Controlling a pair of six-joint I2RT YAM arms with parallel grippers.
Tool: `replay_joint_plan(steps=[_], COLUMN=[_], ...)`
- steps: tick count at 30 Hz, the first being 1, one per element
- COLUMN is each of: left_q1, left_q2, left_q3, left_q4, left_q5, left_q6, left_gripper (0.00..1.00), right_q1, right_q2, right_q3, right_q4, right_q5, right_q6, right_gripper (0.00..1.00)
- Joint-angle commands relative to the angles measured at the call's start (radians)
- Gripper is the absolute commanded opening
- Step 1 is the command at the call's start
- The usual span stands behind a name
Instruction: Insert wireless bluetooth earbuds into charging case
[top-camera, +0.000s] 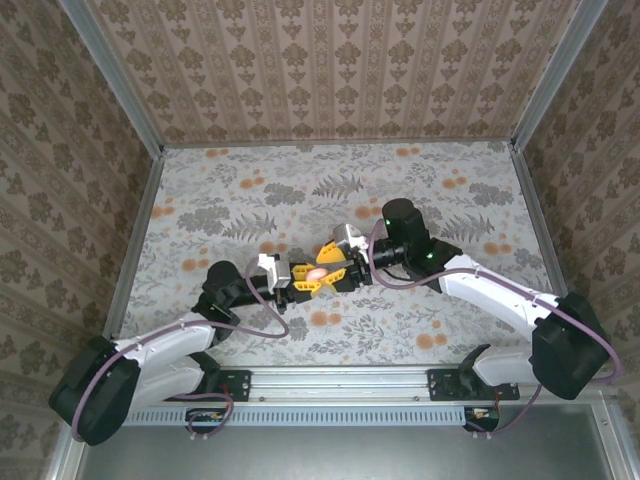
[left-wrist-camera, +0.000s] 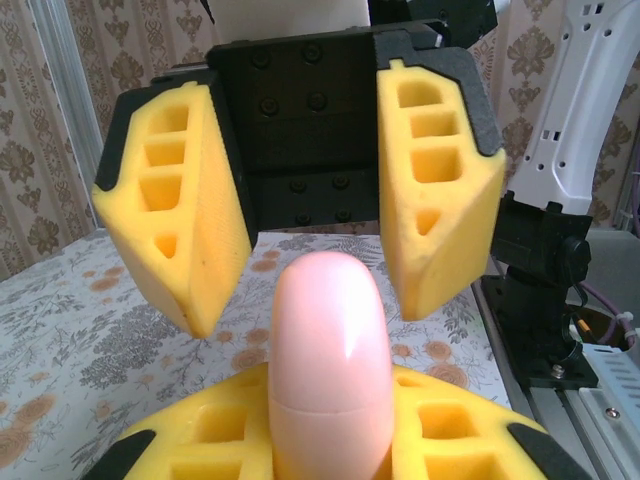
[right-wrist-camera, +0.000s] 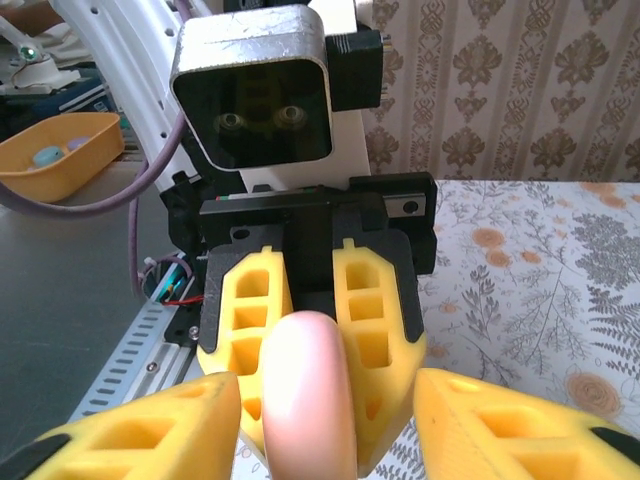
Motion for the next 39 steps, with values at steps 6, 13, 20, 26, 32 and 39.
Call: replay_joint_plan(steps=[6,13,20,26,32,39], left_q1=[-0.01,-0.009,-0.01,-0.011,-0.012,-0.01], left_q2=[-0.026,-0.039,-0.065,-0.117,-0.233,-0.431], left_q3=[0.015,0.014,0.013,0.006,-0.028,-0.031], left_q4=[-0.01,-0.015,-0.063,-0.178,-0.294,-0.551], left_q5=[0.008,0.0,-0.036,-0.168,-0.386,-0.754], left_q6=[0.022,0.019,0.034,0.057,0.068,0.034], left_gripper=[0.14,0.15,0.23,0.51,0.76,0.95], right_q1=[0.012,0.015,0.015,-0.006,-0.069,-0.1], right_q2=[0.03,0.052,0.05,0.045,0.112,0.266], right_q3=[0.05,0.07,0.078,0.116,0.202,0.291], right_q4=[-0.044,-0.072,-0.113,-0.283,-0.465,-0.545], right_q5=[-0.063,-0.069,-0.059,0.017,0.079,0.142], right_q6=[-0.036,-0.052,-0.083,-0.153,-0.112,0.019], right_gripper=[0.37,0.22,0.15,0.14,0.15,0.16])
